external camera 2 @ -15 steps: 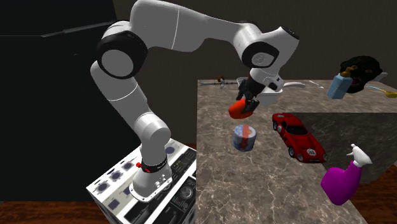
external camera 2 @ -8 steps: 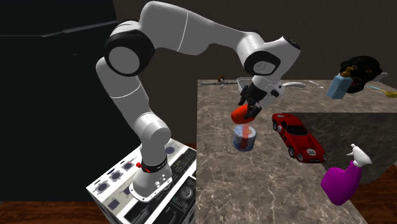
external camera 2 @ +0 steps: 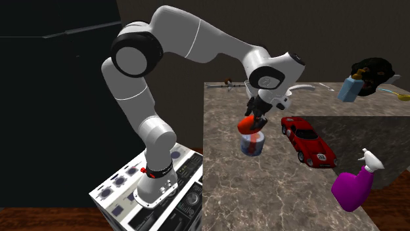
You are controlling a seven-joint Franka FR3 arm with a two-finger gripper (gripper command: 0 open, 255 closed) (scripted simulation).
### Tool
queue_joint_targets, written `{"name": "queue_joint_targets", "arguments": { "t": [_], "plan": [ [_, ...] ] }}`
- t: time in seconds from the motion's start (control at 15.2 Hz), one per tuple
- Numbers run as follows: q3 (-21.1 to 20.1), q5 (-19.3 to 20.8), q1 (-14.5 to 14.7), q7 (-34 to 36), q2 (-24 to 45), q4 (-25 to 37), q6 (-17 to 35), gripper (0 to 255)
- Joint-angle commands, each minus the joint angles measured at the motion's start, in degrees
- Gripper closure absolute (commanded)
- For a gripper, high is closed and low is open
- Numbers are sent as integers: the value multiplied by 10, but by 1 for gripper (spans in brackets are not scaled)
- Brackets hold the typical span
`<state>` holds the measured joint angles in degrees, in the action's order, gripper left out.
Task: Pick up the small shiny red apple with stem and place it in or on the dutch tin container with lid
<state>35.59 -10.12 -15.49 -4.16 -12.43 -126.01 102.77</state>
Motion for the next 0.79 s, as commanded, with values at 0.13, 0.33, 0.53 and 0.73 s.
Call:
{"name": "queue_joint_targets", "arguments": {
  "t": [0.13, 0.33, 0.53, 0.73],
  "plan": [
    [2, -3, 0, -7, 6, -12, 16, 255],
    [3, -3, 0, -7, 6, -12, 16, 255],
    [2, -3, 0, -7, 6, -12, 16, 255],
    [2, -4, 1, -7, 8, -11, 16, 0]
  ]
}}
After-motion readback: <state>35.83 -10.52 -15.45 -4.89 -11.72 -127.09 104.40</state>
